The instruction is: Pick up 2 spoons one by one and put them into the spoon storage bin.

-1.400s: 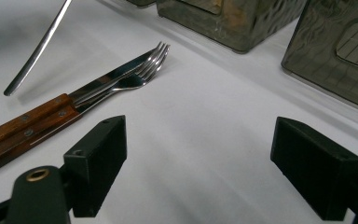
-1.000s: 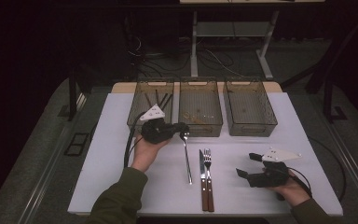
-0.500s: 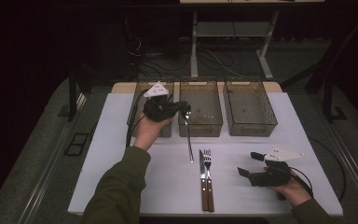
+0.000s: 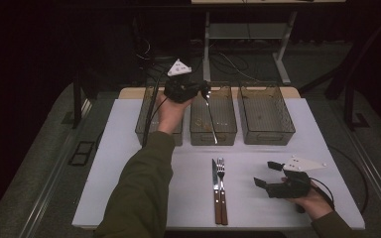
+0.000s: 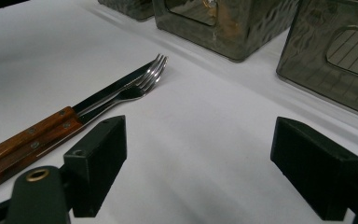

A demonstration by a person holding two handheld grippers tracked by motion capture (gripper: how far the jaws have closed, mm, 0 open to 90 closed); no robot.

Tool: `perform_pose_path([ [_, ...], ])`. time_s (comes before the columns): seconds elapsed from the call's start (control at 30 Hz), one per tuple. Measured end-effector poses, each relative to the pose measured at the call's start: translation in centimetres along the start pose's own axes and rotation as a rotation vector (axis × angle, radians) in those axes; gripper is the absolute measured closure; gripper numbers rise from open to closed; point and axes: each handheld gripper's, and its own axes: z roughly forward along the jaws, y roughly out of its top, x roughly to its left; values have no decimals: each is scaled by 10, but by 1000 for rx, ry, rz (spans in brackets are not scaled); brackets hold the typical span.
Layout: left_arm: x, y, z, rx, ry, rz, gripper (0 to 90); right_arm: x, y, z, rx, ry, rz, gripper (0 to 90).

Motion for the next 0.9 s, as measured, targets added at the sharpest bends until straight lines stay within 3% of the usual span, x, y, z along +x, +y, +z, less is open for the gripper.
perform_pose_path([
  [0.2, 5, 6, 25, -13, 67, -5, 883, -1, 0, -1, -7, 9, 9, 182],
  [0.43, 5, -10, 53, -3, 130, -38, 884, -1, 0, -1, -10, 18, 3, 182],
  [0.6, 3, -25, 65, 22, 135, -57, 883, -1, 0, -1, -11, 22, 1, 182],
  [0.9, 4, -51, 68, 127, 138, -64, 874, 0, 1, 0, -7, 22, -2, 182],
])
